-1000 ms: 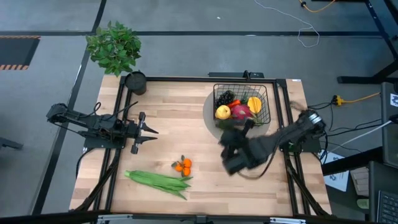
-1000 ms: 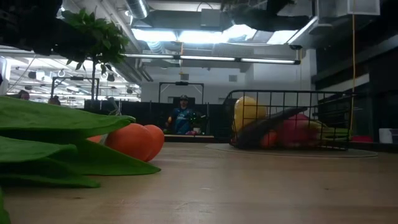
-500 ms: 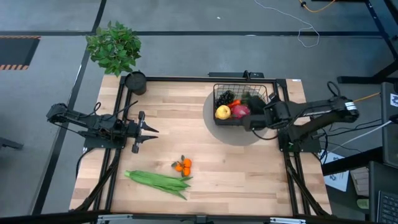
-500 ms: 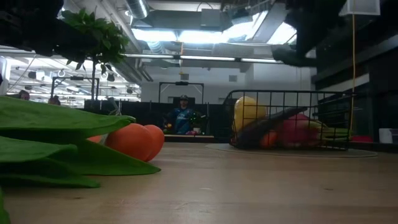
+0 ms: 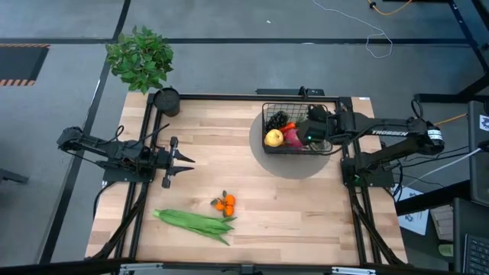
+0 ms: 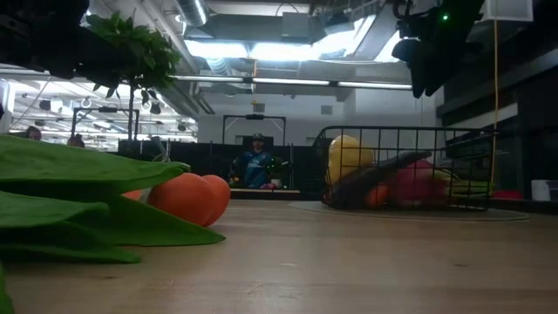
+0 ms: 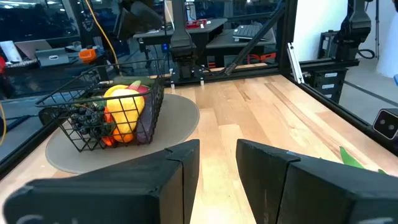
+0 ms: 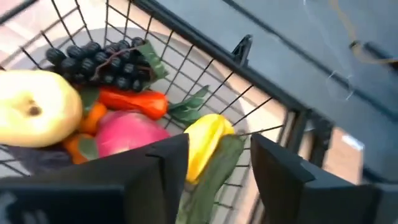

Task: Build produce basket
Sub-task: Put the tangerines into the wire basket

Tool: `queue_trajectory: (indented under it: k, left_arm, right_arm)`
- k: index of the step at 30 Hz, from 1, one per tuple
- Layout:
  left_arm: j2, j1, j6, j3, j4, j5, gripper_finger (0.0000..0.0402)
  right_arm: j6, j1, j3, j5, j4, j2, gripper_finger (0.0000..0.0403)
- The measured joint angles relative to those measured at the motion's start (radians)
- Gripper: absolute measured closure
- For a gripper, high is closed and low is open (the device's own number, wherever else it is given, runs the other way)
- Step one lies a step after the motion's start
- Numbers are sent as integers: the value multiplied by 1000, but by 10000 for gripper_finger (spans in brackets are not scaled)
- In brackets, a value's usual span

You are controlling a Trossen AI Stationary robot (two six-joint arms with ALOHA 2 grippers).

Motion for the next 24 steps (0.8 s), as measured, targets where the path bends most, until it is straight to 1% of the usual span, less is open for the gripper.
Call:
queue_trajectory:
  k: [2, 4, 7, 11, 13, 14, 16, 19, 24]
  left_arm:
    - [0, 0, 0, 0, 0, 0, 304]
    - [0, 0, 0, 0, 0, 0, 304]
    - [0, 0, 0, 0, 0, 0, 304]
    - [0, 0, -1, 1, -19, 0, 304]
    - [0, 0, -4, 2, -64, 0, 304]
    - [0, 0, -12, 2, -82, 1, 304]
    - [0, 0, -30, 1, -100, 8, 304]
    - [0, 0, -45, -23, -69, 10, 304]
    - [-6, 0, 0, -90, 103, 22, 304]
  right_arm:
    - [26, -4, 0, -32, 19, 0, 231]
    - [34, -4, 0, -87, 61, 0, 223]
    - [-17, -4, 0, -249, 197, 0, 220]
    - [-124, 19, -2, -499, 448, 0, 220]
    - [-180, 52, -6, -591, 569, 0, 220]
    - [-206, 74, -6, -619, 614, 1, 220]
    - [-250, 124, -6, -641, 705, 6, 220]
    - [-280, 199, -6, -623, 807, 27, 223]
    - [-307, 291, -7, -568, 951, 122, 226]
